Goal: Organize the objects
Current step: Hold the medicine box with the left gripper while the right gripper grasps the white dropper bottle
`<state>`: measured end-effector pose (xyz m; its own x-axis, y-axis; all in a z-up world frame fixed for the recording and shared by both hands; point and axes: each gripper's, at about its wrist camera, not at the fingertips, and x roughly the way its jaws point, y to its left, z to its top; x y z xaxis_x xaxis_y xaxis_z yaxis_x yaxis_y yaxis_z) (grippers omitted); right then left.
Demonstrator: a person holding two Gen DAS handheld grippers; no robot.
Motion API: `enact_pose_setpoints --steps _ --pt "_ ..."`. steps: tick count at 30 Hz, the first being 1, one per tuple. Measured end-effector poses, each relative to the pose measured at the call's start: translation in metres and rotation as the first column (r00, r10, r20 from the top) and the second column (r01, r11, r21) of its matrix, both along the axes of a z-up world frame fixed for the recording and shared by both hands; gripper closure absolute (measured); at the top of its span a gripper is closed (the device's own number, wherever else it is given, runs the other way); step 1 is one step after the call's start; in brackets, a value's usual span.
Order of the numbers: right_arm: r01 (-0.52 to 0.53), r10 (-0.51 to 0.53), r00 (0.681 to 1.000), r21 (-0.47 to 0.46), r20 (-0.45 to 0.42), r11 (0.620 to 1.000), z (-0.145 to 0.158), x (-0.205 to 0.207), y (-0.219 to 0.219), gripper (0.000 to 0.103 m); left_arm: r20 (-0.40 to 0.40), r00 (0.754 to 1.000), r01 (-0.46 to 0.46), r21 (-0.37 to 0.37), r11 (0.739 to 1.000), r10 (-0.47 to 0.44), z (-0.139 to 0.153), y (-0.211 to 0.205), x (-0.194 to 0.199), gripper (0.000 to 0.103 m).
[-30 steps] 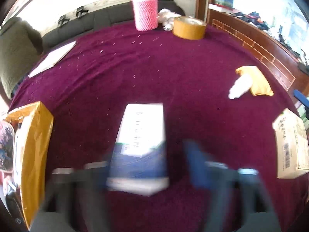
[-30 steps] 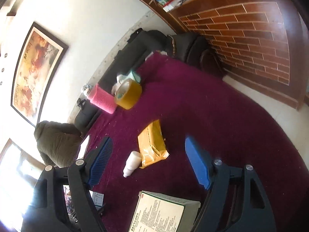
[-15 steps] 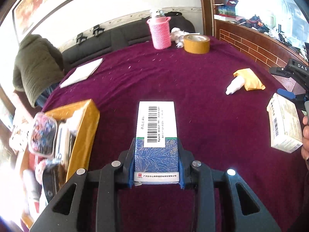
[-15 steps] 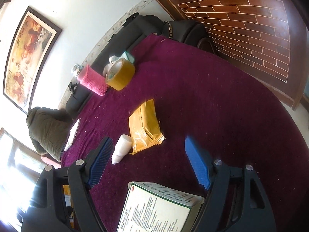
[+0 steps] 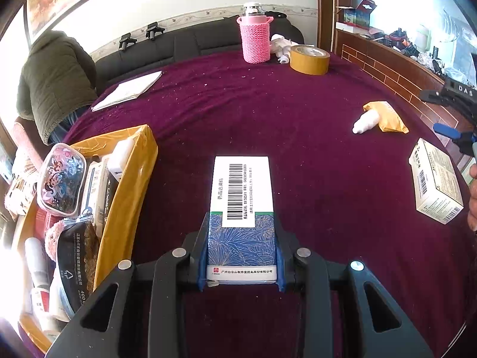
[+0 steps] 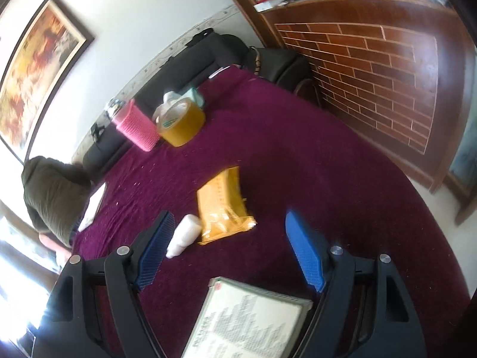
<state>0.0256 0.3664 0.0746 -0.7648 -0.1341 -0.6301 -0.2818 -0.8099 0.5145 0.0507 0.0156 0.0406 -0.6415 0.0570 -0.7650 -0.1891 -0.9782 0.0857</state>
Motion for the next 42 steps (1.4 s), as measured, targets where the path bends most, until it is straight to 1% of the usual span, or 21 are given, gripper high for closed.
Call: enact_pose_setpoints --steps 3,7,10,12,15,17,20,24,28,31,33,35,36,37,39,42 --pt "-0.044 0.044 0.999 0.025 0.018 0.999 0.011 -0.007 -0.015 0.026 0.006 1.000 -0.003 0.017 1.000 0.003 0.000 -0.005 -0.001 0.074" --pt "-0.108 0.106 0.993 0.025 0.059 0.994 0.017 -0.018 -0.038 0.026 0.014 1.000 -0.003 0.036 0.999 0.002 -0.001 -0.011 -0.001 0.074" --pt "-0.158 0.155 0.983 0.016 0.101 0.987 0.014 -0.027 -0.054 0.026 0.025 1.000 -0.002 0.055 0.998 0.000 -0.002 -0.015 -0.001 0.074" --pt "-0.194 0.194 0.971 -0.013 0.143 0.981 0.008 -0.034 -0.063 0.026 0.037 0.999 0.000 0.079 0.997 -0.003 -0.003 -0.019 -0.001 0.074" --pt "-0.217 0.223 0.956 -0.054 0.191 0.975 -0.001 -0.043 -0.069 0.026 0.062 0.998 -0.001 0.119 0.993 -0.006 -0.008 -0.025 -0.001 0.074" --pt "-0.224 0.226 0.944 -0.037 0.240 0.974 -0.007 -0.050 -0.072 0.026 0.088 0.996 -0.001 0.151 0.988 -0.013 -0.015 -0.029 -0.002 0.074" --pt "-0.221 0.206 0.929 0.012 0.308 0.975 -0.014 -0.062 -0.078 0.026 0.126 0.992 -0.005 0.197 0.980 -0.020 -0.025 -0.033 -0.004 0.074" --pt "-0.215 0.186 0.912 0.039 0.367 0.976 -0.023 -0.080 -0.086 0.027 0.114 0.993 0.010 0.222 0.975 -0.036 -0.026 -0.036 -0.002 0.074" --pt "-0.196 0.156 0.909 0.066 0.386 0.978 -0.028 -0.099 -0.097 0.027 0.106 0.993 0.021 0.246 0.969 -0.048 -0.027 -0.041 -0.001 0.074" --pt "-0.176 0.109 0.905 0.130 0.410 0.976 -0.032 -0.116 -0.107 0.028 0.109 0.993 0.021 0.269 0.963 -0.052 -0.027 -0.045 -0.001 0.074" --pt "-0.165 0.078 0.899 0.168 0.432 0.972 -0.034 -0.125 -0.112 0.032 0.111 0.992 0.021 0.284 0.959 -0.055 -0.027 -0.047 -0.001 0.074" --pt "-0.167 0.064 0.893 0.198 0.445 0.966 -0.037 -0.131 -0.116 0.052 0.111 0.992 0.021 0.289 0.957 -0.055 -0.027 -0.046 -0.001 0.074" --pt "-0.162 0.037 0.894 0.244 0.446 0.956 -0.038 -0.132 -0.119 0.059 0.111 0.992 0.020 0.292 0.956 -0.055 -0.027 -0.047 -0.001 0.074" --pt "-0.157 0.024 0.898 0.268 0.439 0.951 -0.037 -0.131 -0.120 0.078 0.111 0.992 0.020 0.294 0.955 -0.055 -0.028 -0.047 -0.001 0.074" --pt "-0.155 0.022 0.903 0.277 0.429 0.948 -0.037 -0.128 -0.120 0.080 0.112 0.992 0.019 0.301 0.953 -0.055 -0.028 -0.048 -0.002 0.074" --pt "-0.172 0.050 0.905 0.256 0.422 0.951 -0.036 -0.119 -0.118 0.080 0.114 0.992 0.017 0.319 0.947 -0.056 -0.028 -0.051 -0.003 0.074"
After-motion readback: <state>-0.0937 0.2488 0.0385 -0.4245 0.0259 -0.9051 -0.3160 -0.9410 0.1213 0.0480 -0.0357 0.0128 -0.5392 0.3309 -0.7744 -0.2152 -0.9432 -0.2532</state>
